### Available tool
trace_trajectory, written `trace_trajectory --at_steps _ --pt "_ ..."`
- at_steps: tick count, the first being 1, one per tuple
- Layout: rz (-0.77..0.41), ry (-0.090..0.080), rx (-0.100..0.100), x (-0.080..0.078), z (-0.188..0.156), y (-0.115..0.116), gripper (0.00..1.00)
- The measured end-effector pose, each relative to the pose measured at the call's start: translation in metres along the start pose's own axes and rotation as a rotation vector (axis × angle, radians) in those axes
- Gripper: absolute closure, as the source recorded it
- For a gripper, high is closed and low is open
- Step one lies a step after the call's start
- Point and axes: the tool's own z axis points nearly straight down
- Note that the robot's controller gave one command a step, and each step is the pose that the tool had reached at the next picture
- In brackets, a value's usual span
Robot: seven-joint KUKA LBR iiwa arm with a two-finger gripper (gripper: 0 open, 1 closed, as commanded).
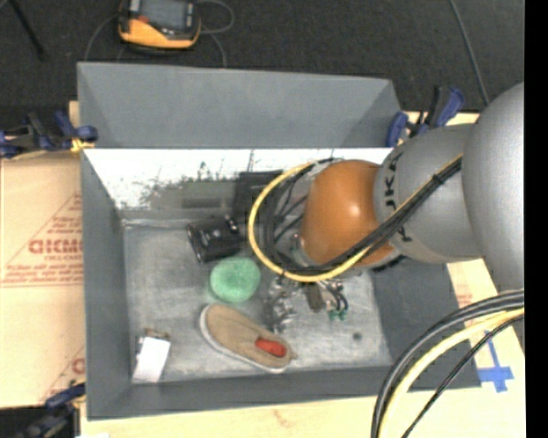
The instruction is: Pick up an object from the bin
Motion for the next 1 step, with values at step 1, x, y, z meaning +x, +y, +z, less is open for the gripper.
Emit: trace_trajectory --at_steps 1 --pt "0.001 -0.021 0.001 -0.0049 -0.0018 -0.0004 0.00"
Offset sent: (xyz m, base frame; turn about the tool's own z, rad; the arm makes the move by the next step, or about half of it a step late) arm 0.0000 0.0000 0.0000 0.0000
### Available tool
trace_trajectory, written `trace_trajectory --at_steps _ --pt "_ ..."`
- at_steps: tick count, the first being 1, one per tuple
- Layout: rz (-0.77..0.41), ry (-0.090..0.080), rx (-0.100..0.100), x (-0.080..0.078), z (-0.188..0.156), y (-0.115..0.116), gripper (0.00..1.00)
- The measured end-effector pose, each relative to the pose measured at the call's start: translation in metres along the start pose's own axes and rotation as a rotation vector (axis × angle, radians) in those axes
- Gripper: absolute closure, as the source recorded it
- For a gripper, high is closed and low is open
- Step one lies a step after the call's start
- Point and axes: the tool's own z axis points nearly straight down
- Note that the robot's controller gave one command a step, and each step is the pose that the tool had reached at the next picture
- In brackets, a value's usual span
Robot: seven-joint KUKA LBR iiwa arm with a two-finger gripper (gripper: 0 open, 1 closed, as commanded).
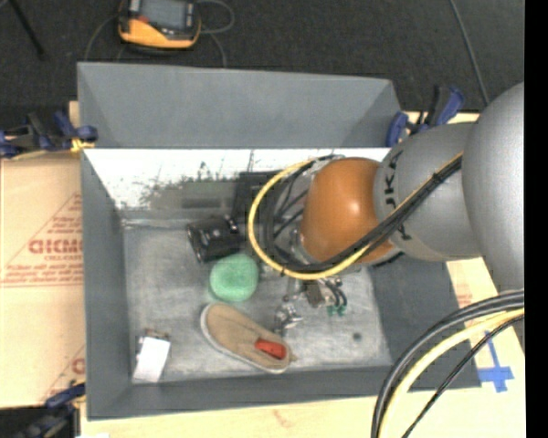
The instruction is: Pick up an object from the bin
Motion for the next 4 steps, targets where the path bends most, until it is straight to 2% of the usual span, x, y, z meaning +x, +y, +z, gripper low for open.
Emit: trace_trajectory --at_steps 1,2,3,4 --pt "0.001 0.001 0.000 0.000 0.000 0.000 0.00" --pt "-0.085 -0.009 0.005 0.006 -0.004 0.020 0.00" --pt "-0.067 -0.015 0.010 0.006 -0.005 0.048 0.00" --pt "-0.005 -0.019 0.009 0.009 -0.005 0.053 0.00"
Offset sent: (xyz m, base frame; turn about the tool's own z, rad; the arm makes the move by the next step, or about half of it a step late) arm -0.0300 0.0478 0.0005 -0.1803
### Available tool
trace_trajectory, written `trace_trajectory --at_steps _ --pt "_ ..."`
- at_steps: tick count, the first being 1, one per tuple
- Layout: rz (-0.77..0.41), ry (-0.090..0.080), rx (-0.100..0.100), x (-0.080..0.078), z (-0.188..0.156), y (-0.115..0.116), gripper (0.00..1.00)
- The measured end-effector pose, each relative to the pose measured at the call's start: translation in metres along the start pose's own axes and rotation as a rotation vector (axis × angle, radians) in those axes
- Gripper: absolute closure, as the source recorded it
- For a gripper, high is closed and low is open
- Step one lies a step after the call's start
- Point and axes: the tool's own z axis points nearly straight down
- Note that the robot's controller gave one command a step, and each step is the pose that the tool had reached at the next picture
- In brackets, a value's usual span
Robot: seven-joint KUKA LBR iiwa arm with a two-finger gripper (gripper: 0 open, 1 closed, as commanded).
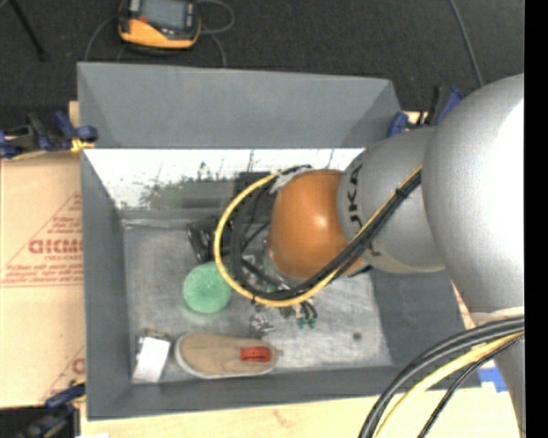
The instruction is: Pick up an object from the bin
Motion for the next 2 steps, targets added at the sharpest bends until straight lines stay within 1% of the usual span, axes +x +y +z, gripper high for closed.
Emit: trace_trajectory --at_steps 1,2 --pt "-0.176 0.038 -0.015 -0.036 0.008 -0.015 0.00" --pt "-0.212 0.039 -0.016 -0.046 -0.008 0.015 0.00"
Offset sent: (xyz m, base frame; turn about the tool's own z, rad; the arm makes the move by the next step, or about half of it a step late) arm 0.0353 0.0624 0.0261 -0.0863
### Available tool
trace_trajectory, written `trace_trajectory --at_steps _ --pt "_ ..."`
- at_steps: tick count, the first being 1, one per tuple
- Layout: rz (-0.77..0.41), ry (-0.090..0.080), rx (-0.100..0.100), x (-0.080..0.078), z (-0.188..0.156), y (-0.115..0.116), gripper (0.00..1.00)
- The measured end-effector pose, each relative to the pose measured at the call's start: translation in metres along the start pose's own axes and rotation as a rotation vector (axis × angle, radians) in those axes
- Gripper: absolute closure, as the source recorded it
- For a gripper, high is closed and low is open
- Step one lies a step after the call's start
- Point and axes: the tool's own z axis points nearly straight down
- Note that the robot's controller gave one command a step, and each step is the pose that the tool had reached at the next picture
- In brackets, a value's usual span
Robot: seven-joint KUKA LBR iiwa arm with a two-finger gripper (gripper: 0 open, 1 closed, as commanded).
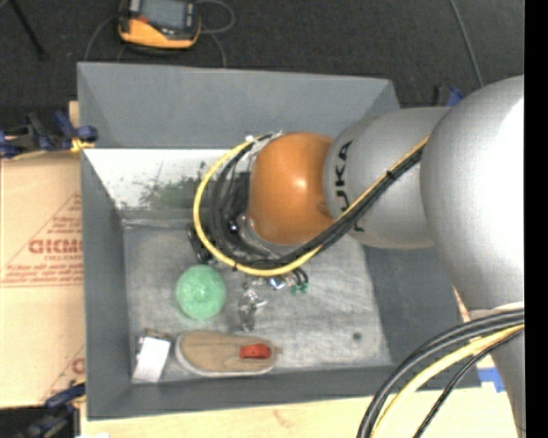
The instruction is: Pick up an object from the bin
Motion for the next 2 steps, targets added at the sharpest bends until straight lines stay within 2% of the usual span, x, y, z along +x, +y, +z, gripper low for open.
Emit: trace_trajectory --at_steps 1,2 --pt "0.106 -0.002 0.001 -0.005 0.005 0.040 0.00" --pt "0.069 -0.004 0.000 -0.027 0.016 0.074 1.00"
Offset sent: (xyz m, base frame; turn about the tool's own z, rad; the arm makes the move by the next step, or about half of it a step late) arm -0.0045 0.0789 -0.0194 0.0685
